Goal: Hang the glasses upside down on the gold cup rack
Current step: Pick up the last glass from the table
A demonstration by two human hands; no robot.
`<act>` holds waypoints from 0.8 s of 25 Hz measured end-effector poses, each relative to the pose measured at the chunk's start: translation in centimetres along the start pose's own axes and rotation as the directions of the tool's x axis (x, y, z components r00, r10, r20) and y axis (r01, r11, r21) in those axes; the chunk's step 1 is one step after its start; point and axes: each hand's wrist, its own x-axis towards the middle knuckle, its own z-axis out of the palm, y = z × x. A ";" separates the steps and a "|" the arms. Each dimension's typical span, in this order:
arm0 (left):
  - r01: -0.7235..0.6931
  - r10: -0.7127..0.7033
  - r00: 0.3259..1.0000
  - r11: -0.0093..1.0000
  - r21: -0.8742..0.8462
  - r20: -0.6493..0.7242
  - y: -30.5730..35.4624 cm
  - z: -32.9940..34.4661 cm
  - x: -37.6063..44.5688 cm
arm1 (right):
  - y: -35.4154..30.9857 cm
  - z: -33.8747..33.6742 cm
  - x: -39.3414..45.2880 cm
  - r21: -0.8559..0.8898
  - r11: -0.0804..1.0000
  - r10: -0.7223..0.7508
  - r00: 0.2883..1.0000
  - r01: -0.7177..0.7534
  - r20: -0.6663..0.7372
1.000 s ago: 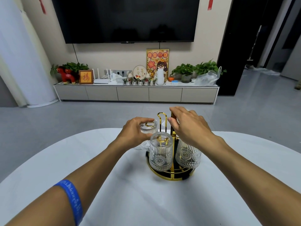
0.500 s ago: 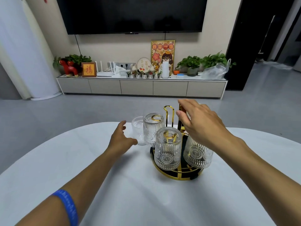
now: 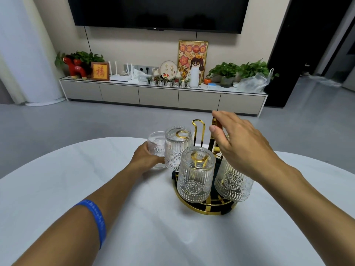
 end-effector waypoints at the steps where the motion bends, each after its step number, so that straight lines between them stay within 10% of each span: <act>1: 0.031 -0.032 0.997 0.999 -0.017 -0.073 0.0 -0.5 -0.2 | 0.0 0.0 0.1 0.000 1.000 0.003 1.000 -0.003 -0.003; 9: 0.009 -0.028 0.998 0.944 -0.331 -0.051 4.4 -9.8 -3.8 | -1.2 -0.5 -0.2 0.003 0.999 0.050 0.999 -0.050 0.014; 20: -0.273 0.276 0.957 0.961 0.044 -0.088 18.7 -7.1 -3.9 | -1.9 -1.0 -0.6 0.037 0.994 0.104 0.994 -0.105 0.037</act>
